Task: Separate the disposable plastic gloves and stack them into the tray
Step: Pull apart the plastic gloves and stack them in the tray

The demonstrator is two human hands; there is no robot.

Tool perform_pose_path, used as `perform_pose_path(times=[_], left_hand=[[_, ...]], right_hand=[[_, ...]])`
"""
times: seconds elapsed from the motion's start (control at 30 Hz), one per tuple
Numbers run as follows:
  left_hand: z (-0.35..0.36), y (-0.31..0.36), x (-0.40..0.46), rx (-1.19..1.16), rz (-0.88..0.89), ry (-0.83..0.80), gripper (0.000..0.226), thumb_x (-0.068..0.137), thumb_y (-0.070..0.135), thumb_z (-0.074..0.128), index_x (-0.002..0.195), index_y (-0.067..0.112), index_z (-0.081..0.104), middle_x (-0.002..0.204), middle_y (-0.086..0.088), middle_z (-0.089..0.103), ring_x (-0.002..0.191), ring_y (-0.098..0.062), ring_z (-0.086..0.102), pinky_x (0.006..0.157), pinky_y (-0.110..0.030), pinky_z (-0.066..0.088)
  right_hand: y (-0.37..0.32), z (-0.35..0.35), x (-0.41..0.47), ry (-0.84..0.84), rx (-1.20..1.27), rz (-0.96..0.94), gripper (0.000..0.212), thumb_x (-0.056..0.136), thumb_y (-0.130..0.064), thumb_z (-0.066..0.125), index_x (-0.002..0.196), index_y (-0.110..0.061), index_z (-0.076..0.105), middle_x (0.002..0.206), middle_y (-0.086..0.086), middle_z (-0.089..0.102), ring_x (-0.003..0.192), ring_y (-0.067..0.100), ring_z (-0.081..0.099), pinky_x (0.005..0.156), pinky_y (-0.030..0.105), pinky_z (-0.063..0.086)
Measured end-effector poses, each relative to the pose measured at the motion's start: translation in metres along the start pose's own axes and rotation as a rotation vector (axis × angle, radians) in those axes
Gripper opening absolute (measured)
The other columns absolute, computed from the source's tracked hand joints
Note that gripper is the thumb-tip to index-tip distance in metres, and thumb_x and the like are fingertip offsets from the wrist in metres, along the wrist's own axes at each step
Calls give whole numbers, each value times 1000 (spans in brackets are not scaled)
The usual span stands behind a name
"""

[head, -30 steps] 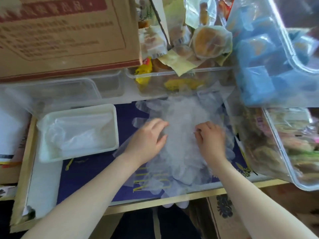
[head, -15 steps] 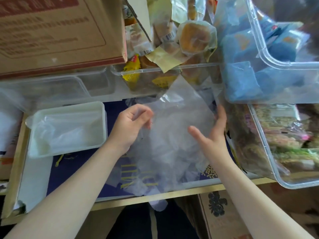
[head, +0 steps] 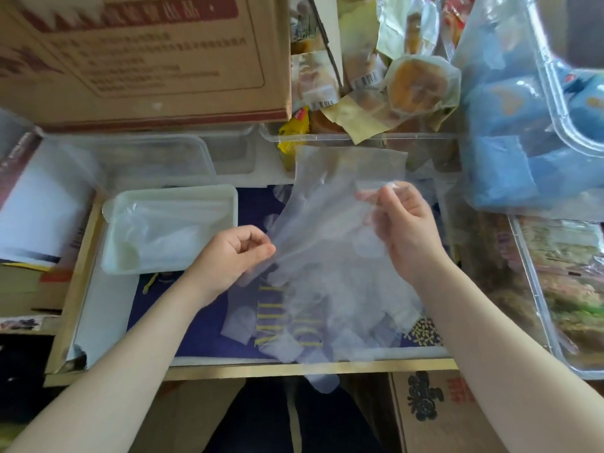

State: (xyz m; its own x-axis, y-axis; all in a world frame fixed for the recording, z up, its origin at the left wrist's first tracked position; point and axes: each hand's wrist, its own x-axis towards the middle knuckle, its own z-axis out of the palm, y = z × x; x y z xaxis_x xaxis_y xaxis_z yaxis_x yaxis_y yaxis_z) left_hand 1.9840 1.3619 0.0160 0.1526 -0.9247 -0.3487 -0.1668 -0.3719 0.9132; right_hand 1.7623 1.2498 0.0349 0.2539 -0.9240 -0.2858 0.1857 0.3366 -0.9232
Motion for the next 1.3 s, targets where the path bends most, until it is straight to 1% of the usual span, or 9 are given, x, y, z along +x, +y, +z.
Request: perform_pose_path(times=[0.07, 0.2, 0.37, 0.57, 0.67, 0.8, 0.97, 1.1, 1.3], left_hand=[[-18, -3, -8, 54, -60, -134, 20, 64, 50, 78, 71, 32, 70, 69, 9, 65, 65, -4, 56, 65, -19, 43], [-35, 13, -3, -43, -45, -217, 88, 43, 81, 69, 112, 28, 60, 109, 8, 70, 107, -6, 62, 89, -19, 46], [-18, 48, 7, -254, 44, 19, 7, 87, 24, 61, 88, 17, 64, 74, 6, 70, 71, -6, 65, 71, -19, 50], [-52, 38, 1, -113, 84, 497, 26, 93, 16, 55, 68, 22, 57, 53, 14, 58, 40, 0, 39, 46, -20, 33], [-81, 17, 0, 186, 75, 602, 34, 93, 19, 53, 60, 27, 53, 55, 11, 55, 53, -2, 45, 59, -27, 34], [-104, -5, -10, 331, 20, 612, 32, 97, 19, 47, 65, 20, 50, 59, 11, 54, 60, 0, 49, 64, -18, 34], [-124, -33, -13, 156, -43, 586, 30, 96, 25, 49, 67, 27, 56, 64, 4, 57, 69, -21, 56, 80, -48, 52], [-123, -32, -18, 226, -2, 521, 32, 97, 22, 47, 68, 28, 56, 64, 6, 59, 57, -9, 52, 64, -30, 43], [-118, -21, -20, 183, 40, 312, 30, 98, 16, 46, 73, 27, 60, 67, 11, 64, 51, 3, 55, 59, -19, 43]], right_hand=[[-2, 8, -2, -75, -82, -1, 16, 100, -14, 40, 85, -19, 40, 87, -1, 74, 41, 6, 50, 46, 25, 28], [-2, 31, -13, -268, -140, 35, 17, 99, -13, 38, 83, -18, 40, 89, 0, 74, 36, 7, 46, 44, 30, 17], [0, 53, -24, -387, -110, 112, 25, 84, -41, 62, 80, -19, 52, 85, 35, 55, 59, 23, 49, 49, 24, 27], [10, 57, -27, -221, -315, 256, 12, 94, -5, 52, 83, -11, 51, 63, 7, 53, 33, 3, 36, 32, 14, 22], [40, 53, -20, -178, -789, 249, 12, 92, -15, 57, 102, -9, 59, 95, 12, 67, 64, 17, 60, 57, 26, 47], [81, 59, -20, -208, -1426, 129, 58, 84, -41, 64, 130, -11, 45, 135, 11, 43, 120, 32, 42, 94, 39, 40], [100, 73, -21, -47, -1513, 0, 65, 82, -37, 67, 131, -7, 35, 135, 14, 36, 115, 36, 38, 85, 40, 39], [100, 80, -12, 44, -1337, 147, 63, 86, -21, 62, 137, -9, 29, 126, 18, 46, 104, 38, 53, 72, 38, 41], [81, 71, -10, 94, -1232, -73, 24, 95, -16, 49, 93, 1, 65, 96, 19, 58, 87, 38, 57, 69, 38, 42]])
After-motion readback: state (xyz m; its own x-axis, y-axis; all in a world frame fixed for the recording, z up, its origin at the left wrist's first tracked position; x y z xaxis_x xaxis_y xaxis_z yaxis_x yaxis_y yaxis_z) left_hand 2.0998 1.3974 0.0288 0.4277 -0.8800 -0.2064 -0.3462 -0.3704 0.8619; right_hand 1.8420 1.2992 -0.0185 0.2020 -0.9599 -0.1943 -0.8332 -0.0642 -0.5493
